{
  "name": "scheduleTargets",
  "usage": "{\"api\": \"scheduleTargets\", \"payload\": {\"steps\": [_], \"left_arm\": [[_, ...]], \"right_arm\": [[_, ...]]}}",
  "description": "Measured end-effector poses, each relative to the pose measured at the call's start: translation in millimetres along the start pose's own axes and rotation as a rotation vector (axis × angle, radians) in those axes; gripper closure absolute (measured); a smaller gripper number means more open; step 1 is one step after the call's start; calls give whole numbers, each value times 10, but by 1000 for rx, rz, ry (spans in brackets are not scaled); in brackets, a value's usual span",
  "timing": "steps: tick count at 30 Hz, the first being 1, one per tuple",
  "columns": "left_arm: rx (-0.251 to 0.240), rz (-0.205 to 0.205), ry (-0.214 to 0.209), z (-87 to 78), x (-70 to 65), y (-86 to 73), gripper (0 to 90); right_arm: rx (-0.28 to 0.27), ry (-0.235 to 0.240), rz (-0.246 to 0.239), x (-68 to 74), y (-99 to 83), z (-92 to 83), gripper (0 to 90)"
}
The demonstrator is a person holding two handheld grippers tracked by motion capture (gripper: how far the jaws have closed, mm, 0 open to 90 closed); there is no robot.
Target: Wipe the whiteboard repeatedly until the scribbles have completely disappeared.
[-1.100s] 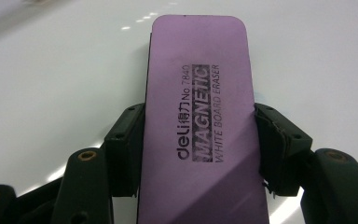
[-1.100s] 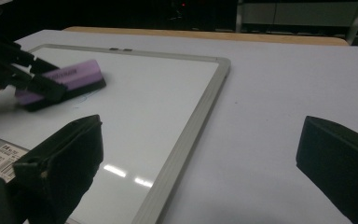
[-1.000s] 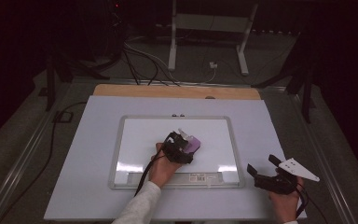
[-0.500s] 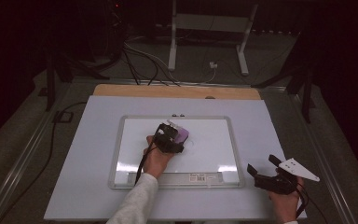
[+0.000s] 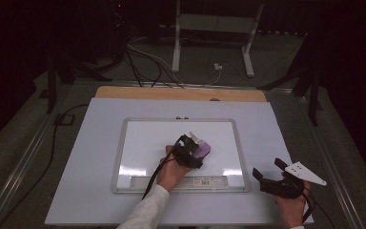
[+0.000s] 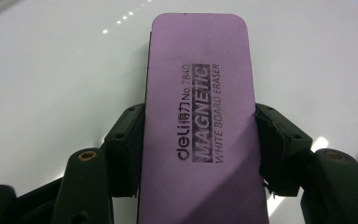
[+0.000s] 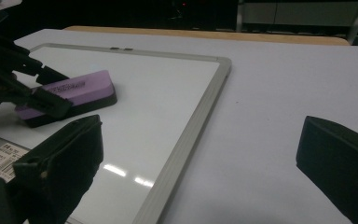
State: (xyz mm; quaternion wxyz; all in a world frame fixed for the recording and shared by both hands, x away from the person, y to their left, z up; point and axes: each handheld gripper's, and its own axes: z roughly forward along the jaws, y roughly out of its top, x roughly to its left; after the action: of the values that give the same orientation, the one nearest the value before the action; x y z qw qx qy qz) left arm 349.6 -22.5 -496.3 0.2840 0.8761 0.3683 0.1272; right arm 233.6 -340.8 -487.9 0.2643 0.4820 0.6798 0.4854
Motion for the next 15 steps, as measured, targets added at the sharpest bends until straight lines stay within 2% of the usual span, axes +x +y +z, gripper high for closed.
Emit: {"api": "scheduleTargets", "payload": {"steps": [3,8,11,13,15], "left_arm": [[7,-18,67,27,135,45,417],[22,-81,164,43,431,63,418],[25,-125,151,40,517,54,417],[31,-104,159,37,467,64,417],[33,-77,134,40,377,76,417]], "right_arm": [[-1,-1,3,-9,0,-6,10],[-3,-1,5,-17,1,-14,10],[-2,-2,8,-20,0,-11,10],[-1,0,2,-16,0,-6,10],[1,1,-1,-10,0,1,10]]}}
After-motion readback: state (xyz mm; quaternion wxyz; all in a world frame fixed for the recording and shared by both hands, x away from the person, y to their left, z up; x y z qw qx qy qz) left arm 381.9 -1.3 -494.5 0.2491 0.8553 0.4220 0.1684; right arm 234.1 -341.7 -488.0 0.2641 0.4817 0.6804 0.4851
